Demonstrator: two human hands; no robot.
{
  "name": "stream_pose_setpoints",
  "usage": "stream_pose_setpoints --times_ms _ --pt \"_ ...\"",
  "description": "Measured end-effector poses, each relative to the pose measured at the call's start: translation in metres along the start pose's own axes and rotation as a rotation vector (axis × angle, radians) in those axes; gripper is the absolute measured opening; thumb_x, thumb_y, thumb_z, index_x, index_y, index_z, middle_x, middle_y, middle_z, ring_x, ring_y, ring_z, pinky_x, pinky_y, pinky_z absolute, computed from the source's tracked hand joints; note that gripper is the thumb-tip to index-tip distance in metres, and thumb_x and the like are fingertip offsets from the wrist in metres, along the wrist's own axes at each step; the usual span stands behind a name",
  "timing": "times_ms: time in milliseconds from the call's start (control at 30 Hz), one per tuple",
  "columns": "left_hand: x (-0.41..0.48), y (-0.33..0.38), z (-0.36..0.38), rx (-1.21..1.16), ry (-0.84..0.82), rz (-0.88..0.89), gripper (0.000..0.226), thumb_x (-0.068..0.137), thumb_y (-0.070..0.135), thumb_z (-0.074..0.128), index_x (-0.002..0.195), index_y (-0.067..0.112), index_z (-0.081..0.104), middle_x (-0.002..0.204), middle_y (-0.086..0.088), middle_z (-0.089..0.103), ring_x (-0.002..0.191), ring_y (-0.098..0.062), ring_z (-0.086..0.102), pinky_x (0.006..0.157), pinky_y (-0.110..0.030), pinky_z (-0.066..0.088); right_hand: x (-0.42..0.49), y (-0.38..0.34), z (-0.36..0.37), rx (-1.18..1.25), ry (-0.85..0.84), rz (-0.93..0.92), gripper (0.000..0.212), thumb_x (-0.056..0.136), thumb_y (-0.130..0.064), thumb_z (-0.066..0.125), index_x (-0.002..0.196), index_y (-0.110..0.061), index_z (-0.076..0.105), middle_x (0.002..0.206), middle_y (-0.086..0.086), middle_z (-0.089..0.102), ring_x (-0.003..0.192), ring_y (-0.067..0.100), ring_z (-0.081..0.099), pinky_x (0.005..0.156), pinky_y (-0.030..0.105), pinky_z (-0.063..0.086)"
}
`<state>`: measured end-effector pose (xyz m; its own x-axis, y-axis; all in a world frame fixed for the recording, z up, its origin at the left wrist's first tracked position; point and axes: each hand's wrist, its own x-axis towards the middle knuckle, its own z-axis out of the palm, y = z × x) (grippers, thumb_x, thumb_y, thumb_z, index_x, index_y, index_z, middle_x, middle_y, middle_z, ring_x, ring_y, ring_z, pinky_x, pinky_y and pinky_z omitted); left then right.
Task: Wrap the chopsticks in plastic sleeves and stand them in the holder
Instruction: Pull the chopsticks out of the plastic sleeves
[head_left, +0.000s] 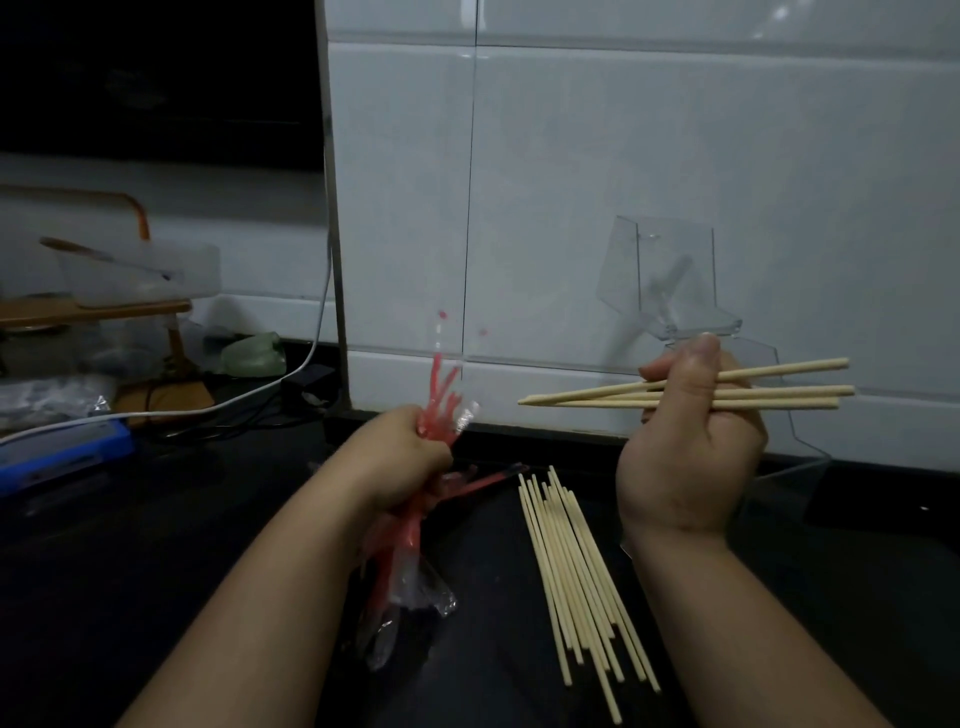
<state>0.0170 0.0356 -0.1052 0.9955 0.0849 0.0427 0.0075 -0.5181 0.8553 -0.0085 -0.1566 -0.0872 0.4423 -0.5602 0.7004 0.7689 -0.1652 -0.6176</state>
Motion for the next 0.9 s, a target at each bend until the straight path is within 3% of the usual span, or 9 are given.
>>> stream_pose_setpoints --times_ms 100,233,300,400,567,733,833,900 --pt "0.005 -0.005 -0.008 0.174 0.154 -0.006 0.013 0.084 0.014 0.069 0.091 0.016 0.058 0.081 -0.006 0.067 0.065 -0.017 0.061 0.058 -0.028 0.045 -0.001 -0.001 0.001 -0.012 -0.011 0.034 0.040 0.102 -0.036 0.040 0.067 -0.025 0.054 0.056 -0.012 0.051 0.056 0.002 0.049 0.058 0.021 0.041" --pt "0.004 -0.012 -0.005 0.434 0.128 -0.077 0.050 0.083 0.039 0.073 0.121 0.018 0.051 0.112 -0.006 0.063 0.098 -0.026 0.061 0.086 -0.036 0.050 0.003 -0.005 0.001 -0.071 -0.153 0.192 0.046 0.103 -0.035 0.045 0.061 -0.017 0.054 0.044 -0.012 0.048 0.044 -0.002 0.047 0.047 0.011 0.037" --pt "0.003 -0.014 -0.003 0.497 0.106 -0.094 0.066 0.081 0.053 0.072 0.128 0.016 0.046 0.117 -0.008 0.062 0.104 -0.029 0.061 0.092 -0.040 0.050 0.005 -0.003 0.001 -0.183 -0.347 0.295 0.048 0.101 -0.040 0.047 0.061 -0.016 0.055 0.042 -0.010 0.047 0.042 -0.001 0.045 0.043 0.015 0.038" --pt "0.003 -0.012 -0.004 0.621 0.061 -0.113 0.075 0.078 0.048 0.075 0.137 0.017 0.040 0.115 -0.005 0.059 0.100 -0.026 0.059 0.088 -0.038 0.050 0.005 0.003 0.001 -0.361 -0.561 0.361 0.049 0.100 -0.045 0.047 0.060 -0.017 0.055 0.048 -0.006 0.049 0.050 0.011 0.049 0.050 0.025 0.036" --pt "0.003 -0.012 -0.004 0.833 0.036 -0.147 0.109 0.066 0.062 0.079 0.153 0.030 0.023 0.145 -0.008 0.040 0.133 -0.034 0.040 0.106 -0.047 0.039 0.004 0.007 0.003 -0.494 -0.665 0.389 0.050 0.098 -0.045 0.049 0.059 -0.016 0.056 0.052 -0.004 0.052 0.054 0.016 0.051 0.054 0.027 0.035" --pt "0.006 -0.020 -0.008 0.815 -0.072 -0.244 0.115 0.062 0.059 0.085 0.153 0.037 0.019 0.150 -0.010 0.030 0.138 -0.040 0.036 0.108 -0.058 0.037 0.002 0.011 0.002 -0.601 -0.778 0.425 0.050 0.098 -0.047 0.048 0.061 -0.014 0.056 0.060 0.003 0.056 0.058 0.020 0.052 0.056 0.028 0.036" --pt "0.009 -0.024 -0.007 0.768 -0.123 -0.238 0.106 0.066 0.051 0.085 0.152 0.036 0.025 0.147 -0.011 0.032 0.130 -0.036 0.047 0.104 -0.049 0.046 0.000 0.017 0.001 -0.661 -0.860 0.466 0.047 0.098 -0.048 0.047 0.077 -0.011 0.066 0.074 0.007 0.064 0.071 0.024 0.061 0.066 0.032 0.044" --pt "0.011 -0.027 -0.006 0.773 -0.107 -0.198 0.097 0.073 0.042 0.083 0.151 0.039 0.026 0.144 -0.010 0.035 0.127 -0.035 0.049 0.102 -0.046 0.047 0.000 0.021 0.001 -0.689 -0.902 0.472 0.046 0.099 -0.047 0.046 0.076 -0.012 0.065 0.075 0.007 0.064 0.073 0.024 0.060 0.069 0.033 0.045"
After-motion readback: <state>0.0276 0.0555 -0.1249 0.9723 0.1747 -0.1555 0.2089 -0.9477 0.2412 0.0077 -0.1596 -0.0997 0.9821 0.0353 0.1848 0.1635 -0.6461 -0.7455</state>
